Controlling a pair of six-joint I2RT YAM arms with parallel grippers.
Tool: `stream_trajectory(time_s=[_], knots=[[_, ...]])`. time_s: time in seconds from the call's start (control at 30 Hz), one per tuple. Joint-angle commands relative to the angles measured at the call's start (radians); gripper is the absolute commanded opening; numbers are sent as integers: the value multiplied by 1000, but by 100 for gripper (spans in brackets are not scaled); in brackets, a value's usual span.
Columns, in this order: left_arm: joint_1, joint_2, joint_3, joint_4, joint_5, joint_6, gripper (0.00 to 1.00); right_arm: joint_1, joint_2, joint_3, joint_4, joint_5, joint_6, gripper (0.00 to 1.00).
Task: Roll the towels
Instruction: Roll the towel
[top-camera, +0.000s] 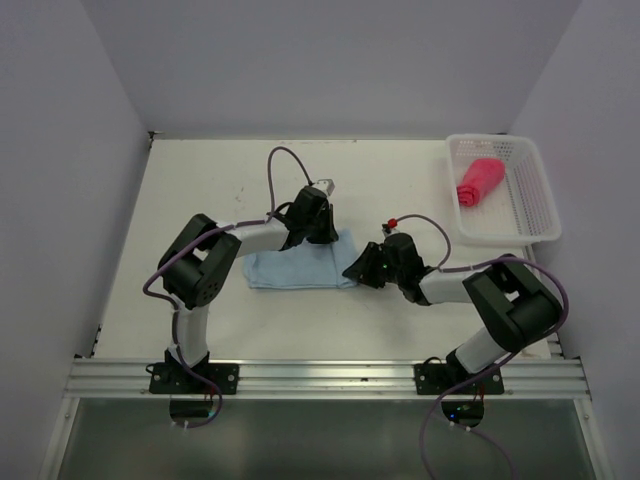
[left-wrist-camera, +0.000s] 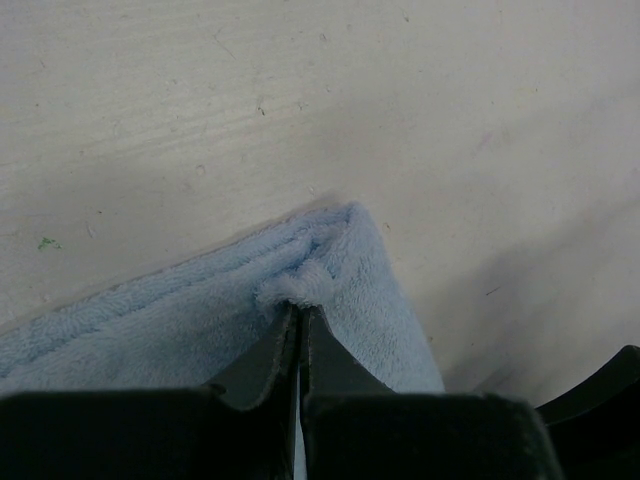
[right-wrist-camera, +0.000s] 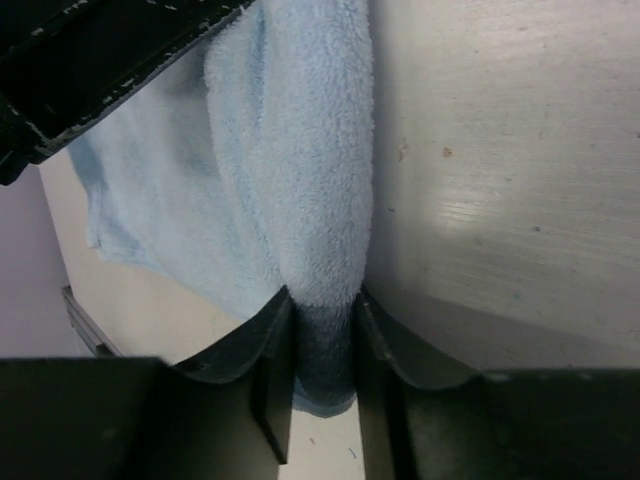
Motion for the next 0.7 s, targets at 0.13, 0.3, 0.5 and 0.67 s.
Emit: stream_trajectory(time_s=[0.13,0.3,0.5,0.67], knots=[[15,-31,-15,-8,-5,25,10,31,-96,25,-233,141,-148,3],[22,-45,-14,6,44,7,25,48,-151,95,-399,218,-293,0],[29,-83,-12,6,70,0,35,72,-161,175,-548,309,-424,0],[36,-111,-5,-2,88,-4,36,112,-156,223,-606,393,-496,0]])
